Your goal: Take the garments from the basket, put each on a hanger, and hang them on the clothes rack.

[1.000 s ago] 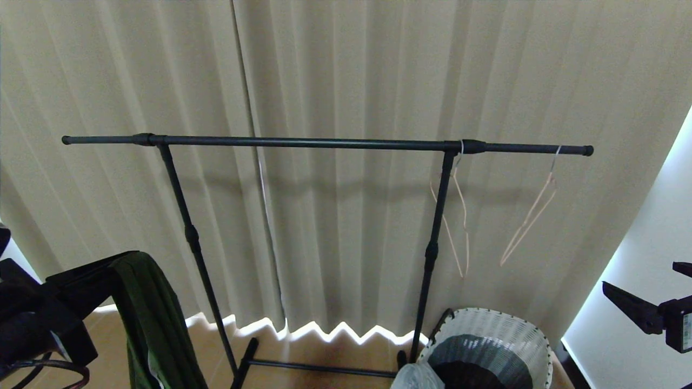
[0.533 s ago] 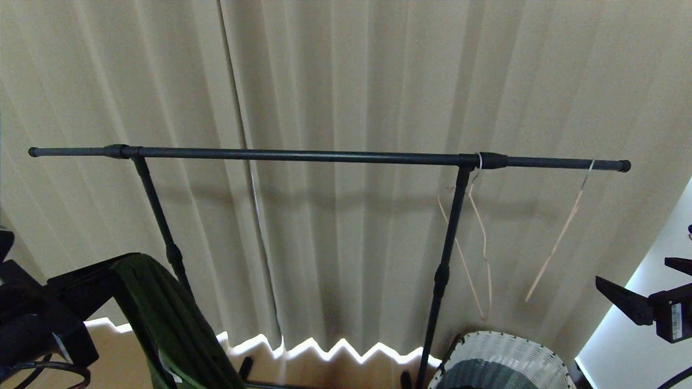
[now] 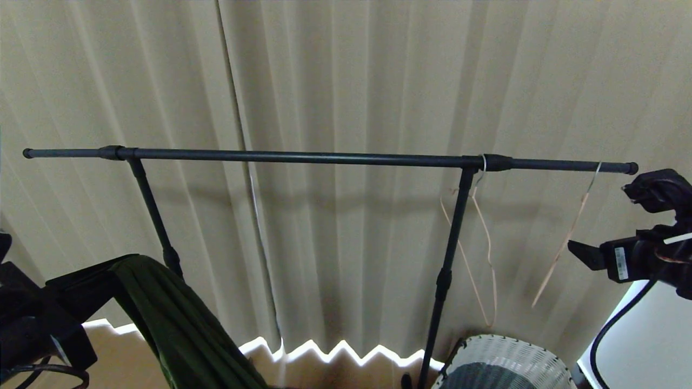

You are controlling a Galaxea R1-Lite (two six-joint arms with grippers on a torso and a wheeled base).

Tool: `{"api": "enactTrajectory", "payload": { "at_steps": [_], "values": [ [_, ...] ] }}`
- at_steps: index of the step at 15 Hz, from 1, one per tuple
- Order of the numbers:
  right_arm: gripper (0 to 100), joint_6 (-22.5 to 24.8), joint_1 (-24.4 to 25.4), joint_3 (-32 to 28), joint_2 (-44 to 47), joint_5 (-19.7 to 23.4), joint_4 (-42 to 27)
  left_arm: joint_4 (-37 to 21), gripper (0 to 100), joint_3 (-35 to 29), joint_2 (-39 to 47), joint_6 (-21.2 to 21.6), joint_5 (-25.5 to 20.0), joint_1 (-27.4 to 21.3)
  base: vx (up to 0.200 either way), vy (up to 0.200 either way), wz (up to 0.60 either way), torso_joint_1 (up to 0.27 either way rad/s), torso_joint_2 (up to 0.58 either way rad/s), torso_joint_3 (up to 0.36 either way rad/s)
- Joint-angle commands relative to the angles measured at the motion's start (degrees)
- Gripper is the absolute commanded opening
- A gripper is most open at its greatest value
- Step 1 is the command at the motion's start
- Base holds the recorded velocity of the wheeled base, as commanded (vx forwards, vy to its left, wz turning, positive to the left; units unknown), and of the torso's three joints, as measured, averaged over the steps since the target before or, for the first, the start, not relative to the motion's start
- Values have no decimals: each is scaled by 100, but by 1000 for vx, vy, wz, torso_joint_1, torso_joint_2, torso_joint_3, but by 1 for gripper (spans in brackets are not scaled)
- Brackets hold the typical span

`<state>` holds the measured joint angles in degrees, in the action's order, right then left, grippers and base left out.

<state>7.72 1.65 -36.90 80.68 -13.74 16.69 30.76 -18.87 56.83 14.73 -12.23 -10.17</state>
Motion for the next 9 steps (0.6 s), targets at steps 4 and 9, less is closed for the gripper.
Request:
{"api": "enactTrajectory", "payload": {
  "at_steps": [4, 9],
  "values": [
    [100, -183, 117, -704, 1275, -577, 1, 0, 0, -64, 144, -14, 10, 15, 0, 0, 0, 0, 0, 0],
    [100, -499, 125, -660, 1574, -911, -8, 0, 0, -64, 179, -14, 10, 24, 0, 0, 0, 0, 0, 0]
  ]
}}
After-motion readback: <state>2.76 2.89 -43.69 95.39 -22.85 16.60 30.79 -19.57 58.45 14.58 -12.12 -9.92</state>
